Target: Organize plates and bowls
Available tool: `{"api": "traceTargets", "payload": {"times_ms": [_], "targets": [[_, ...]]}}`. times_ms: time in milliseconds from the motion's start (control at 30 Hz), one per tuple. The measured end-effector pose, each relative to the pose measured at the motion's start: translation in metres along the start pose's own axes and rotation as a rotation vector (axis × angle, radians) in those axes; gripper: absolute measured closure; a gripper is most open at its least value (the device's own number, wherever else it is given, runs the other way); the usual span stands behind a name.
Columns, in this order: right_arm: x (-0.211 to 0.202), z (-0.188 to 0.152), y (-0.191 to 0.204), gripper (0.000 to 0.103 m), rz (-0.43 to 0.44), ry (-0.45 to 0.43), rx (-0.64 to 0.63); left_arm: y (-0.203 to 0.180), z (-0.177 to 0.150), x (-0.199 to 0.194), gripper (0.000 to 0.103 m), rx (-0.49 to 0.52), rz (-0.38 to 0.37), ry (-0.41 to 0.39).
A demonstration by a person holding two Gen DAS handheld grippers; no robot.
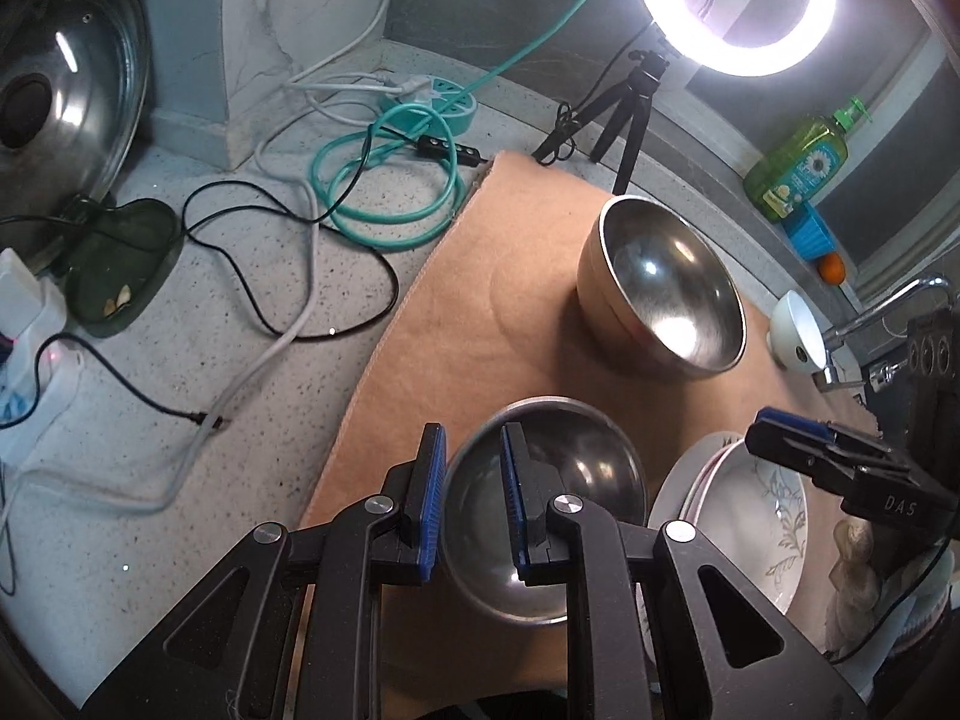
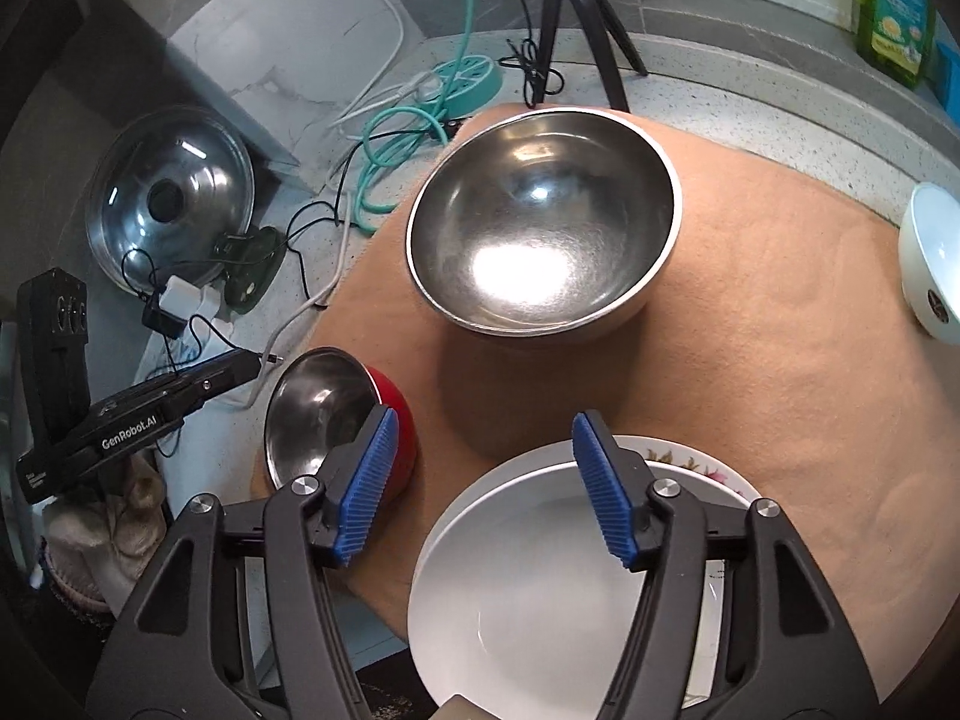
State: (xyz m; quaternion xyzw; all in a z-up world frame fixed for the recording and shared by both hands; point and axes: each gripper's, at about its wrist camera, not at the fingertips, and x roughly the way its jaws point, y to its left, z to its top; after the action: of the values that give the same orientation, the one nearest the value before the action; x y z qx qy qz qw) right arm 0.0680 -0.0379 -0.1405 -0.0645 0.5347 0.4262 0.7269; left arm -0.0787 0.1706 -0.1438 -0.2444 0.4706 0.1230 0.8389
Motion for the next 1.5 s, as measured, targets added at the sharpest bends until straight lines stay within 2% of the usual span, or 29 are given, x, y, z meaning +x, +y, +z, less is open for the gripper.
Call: {"api": "traceTargets", "payload": {"times_ms": [233, 467, 633, 900, 1033, 1167, 1500], "targets": [[0.011, -0.003, 0.027, 0.04, -0.009, 0.011, -0.087, 0.004, -0.019, 0.004, 0.086, -0.033, -0.007, 0.026], [0.033, -0.005, 0.033, 0.055, 0.012, 0.072, -0.087, 0.009, -0.025, 0.008, 0.086, -0.049, 0.006, 0.041], [0.044, -0.005, 0.033, 0.057, 0.027, 0.099, -0.075, 0.015, -0.025, 0.01, 0.086, -0.076, 0.002, 0.048], [0.063, -0.007, 0.038, 0.073, 0.055, 0.163, -0.083, 0.015, -0.03, 0.021, 0.086, -0.069, -0.025, 0.09], [0.068, -0.008, 0.041, 0.085, 0.067, 0.18, -0.094, 0.015, -0.031, 0.024, 0.089, -0.062, -0.038, 0.096], [0.072, -0.009, 0.043, 0.092, 0.081, 0.188, -0.091, 0.013, -0.031, 0.024, 0.089, -0.048, -0.034, 0.092], [0.068, -0.008, 0.042, 0.092, 0.078, 0.168, -0.076, 0.01, -0.029, 0.022, 0.089, -0.042, -0.033, 0.08]]}}
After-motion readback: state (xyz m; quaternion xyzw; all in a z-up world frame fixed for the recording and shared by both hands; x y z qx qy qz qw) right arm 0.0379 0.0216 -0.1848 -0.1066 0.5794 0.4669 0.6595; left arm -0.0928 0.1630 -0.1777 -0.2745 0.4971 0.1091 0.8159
